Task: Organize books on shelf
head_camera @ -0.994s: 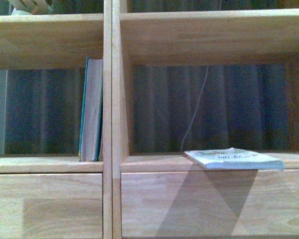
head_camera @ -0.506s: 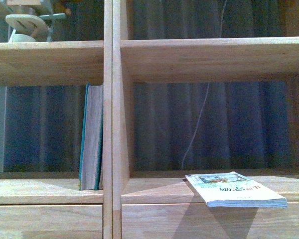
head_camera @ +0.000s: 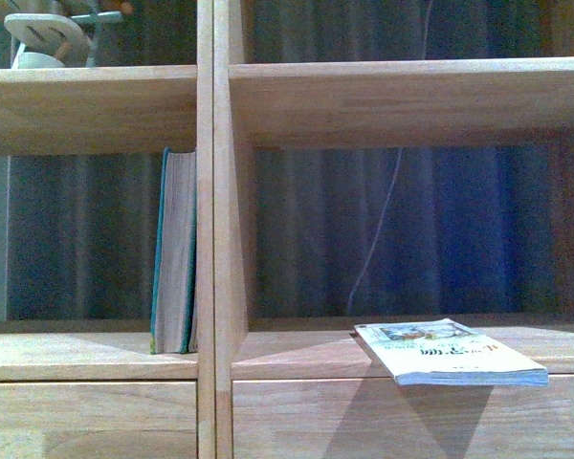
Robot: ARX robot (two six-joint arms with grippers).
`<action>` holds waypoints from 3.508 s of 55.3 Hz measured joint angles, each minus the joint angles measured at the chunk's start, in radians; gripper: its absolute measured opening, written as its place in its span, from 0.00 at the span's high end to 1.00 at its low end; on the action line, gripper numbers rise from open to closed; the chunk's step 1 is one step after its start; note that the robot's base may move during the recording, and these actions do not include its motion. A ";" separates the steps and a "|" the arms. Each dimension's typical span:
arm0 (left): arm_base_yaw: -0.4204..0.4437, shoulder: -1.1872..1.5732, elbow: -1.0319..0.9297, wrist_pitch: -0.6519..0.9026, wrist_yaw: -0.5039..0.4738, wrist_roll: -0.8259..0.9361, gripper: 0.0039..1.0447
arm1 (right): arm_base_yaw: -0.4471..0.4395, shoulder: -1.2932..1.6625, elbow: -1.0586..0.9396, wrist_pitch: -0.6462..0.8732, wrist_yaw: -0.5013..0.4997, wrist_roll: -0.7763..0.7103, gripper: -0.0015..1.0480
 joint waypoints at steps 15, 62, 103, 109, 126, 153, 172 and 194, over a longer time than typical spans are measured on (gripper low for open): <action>0.000 0.000 0.000 0.000 0.000 0.000 0.07 | 0.027 0.301 0.267 -0.035 -0.045 0.288 0.07; 0.000 0.000 0.000 0.000 0.000 0.000 0.07 | -0.135 0.691 0.812 -0.117 -0.142 0.789 0.07; 0.000 0.000 0.000 0.000 0.000 0.000 0.07 | -0.170 0.822 1.001 -0.211 -0.032 0.817 0.07; 0.000 0.000 0.000 0.000 0.000 0.000 0.07 | -0.170 0.825 1.003 -0.216 -0.021 0.825 0.19; 0.000 0.000 0.000 0.000 0.000 0.000 0.07 | -0.175 0.797 0.993 -0.195 -0.017 0.834 0.68; 0.000 0.000 0.000 0.000 0.000 0.000 0.07 | -0.187 0.759 0.934 -0.109 -0.029 0.807 0.93; 0.000 0.000 0.000 0.000 0.000 0.000 0.07 | -0.257 0.659 0.827 0.109 -0.175 0.660 0.93; 0.000 0.000 0.000 0.000 0.000 0.000 0.07 | -0.294 0.461 0.753 0.305 -0.469 0.519 0.93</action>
